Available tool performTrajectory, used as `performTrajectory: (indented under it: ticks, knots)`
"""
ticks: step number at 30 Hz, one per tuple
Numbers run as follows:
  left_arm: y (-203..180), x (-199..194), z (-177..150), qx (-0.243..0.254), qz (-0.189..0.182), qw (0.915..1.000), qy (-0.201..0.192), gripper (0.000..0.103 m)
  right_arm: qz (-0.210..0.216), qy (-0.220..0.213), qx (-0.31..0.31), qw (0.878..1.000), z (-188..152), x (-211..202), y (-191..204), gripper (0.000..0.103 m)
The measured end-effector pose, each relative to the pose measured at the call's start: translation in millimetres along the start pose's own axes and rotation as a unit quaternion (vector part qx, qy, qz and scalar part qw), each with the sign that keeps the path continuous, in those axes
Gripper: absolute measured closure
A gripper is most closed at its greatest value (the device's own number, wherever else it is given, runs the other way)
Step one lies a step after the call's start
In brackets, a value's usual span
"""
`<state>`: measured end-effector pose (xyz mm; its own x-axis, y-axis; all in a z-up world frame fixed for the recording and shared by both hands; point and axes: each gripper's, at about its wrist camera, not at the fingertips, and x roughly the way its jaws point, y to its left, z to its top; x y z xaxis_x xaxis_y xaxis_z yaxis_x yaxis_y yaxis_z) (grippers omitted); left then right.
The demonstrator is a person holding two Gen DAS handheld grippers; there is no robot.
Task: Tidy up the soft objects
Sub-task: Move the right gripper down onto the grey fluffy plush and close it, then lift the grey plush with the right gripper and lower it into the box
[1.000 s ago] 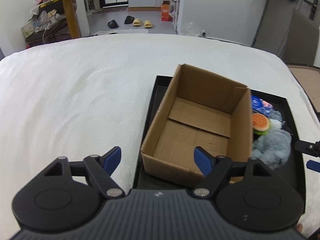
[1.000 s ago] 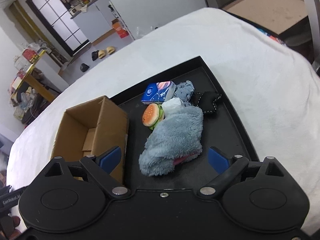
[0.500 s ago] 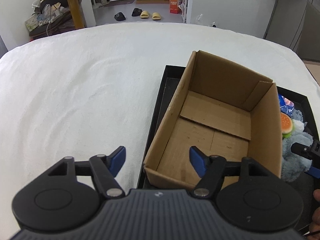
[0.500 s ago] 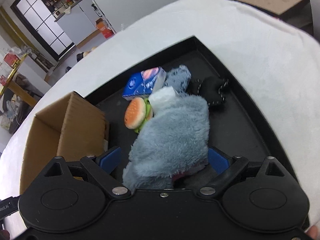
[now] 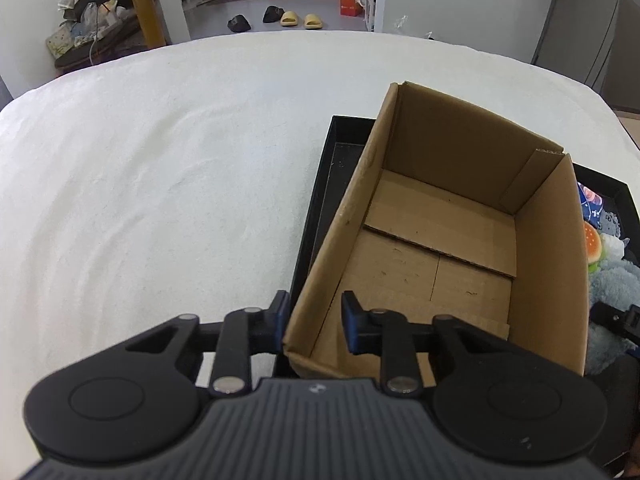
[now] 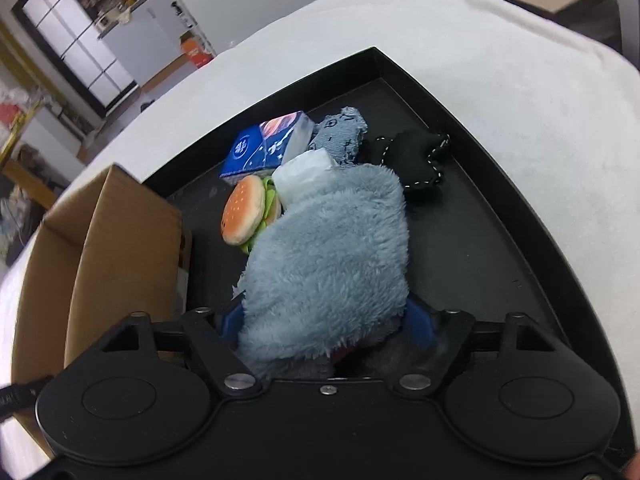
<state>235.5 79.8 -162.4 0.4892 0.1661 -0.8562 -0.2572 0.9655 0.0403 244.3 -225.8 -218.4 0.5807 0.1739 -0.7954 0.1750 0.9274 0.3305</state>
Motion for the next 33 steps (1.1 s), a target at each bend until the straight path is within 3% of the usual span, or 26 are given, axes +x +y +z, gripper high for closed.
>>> performTrajectory:
  ticks: [4,10,25,33]
  knots:
    - [0,-3,-2,-0.005,-0.002,1.0000,0.006,0.084,0.018,-0.002,0.001,1.000,-1,-13,-3,0.052]
    - [-4,-15,-11,-0.009,-0.006,0.9999,0.000,0.084,0.030,0.004,-0.002,1.000,-4,-24,-6,0.063]
    - [1,-27,-20,-0.020,-0.020,0.9995,-0.017,0.083,0.059,-0.024,-0.065,0.996,7,-66,23,0.062]
    - [2,-28,-21,-0.017,-0.032,0.9991,-0.023,0.083,0.077,-0.047,-0.126,0.988,27,-83,55,0.061]
